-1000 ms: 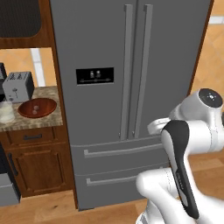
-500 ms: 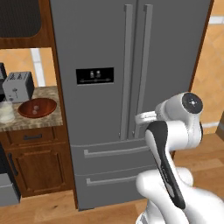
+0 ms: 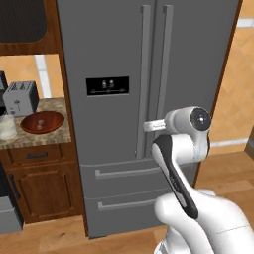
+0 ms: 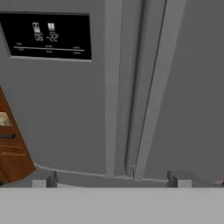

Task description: Grab a lemon wedge from the fridge and one ice cube from the ice bowl, and put them in the glass of lemonade.

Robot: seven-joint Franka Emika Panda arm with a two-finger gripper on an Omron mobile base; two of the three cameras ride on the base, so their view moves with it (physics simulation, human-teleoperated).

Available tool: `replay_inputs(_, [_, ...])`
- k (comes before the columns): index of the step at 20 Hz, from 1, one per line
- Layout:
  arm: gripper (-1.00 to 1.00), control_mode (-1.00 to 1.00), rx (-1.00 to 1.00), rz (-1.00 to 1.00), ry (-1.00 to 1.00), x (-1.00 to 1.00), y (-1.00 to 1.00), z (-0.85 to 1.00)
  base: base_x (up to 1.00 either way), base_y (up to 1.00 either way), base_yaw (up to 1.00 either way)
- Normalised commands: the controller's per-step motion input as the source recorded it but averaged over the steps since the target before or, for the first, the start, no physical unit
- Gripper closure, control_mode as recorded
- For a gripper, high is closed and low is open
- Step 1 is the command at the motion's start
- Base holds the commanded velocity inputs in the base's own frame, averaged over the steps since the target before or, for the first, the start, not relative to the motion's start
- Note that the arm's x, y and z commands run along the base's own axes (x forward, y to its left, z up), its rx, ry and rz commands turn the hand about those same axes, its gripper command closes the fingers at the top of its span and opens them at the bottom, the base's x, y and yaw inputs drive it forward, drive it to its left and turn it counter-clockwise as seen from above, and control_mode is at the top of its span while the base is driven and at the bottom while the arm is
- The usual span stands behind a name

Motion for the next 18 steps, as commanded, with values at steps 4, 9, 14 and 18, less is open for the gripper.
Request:
replay_inputs(4, [-1.00,-1.00,0.00,0.00,-0.01,0.59,0.09,0.33,0.00,0.00,0.00])
replay_inputs(9, [-1.00,-1.00,0.00,-0.02,0.00,0.63,0.00,0.30,0.00,0.00,0.00])
replay_inputs(14, [-1.00,-1.00,0.00,-0.03,0.00,0.62,0.00,0.09,0.00,0.00,0.00])
replay_inputs(18, [-1.00,-1.00,0.00,0.00,0.00,0.51,0.01,0.00,0.00,0.00,0.00])
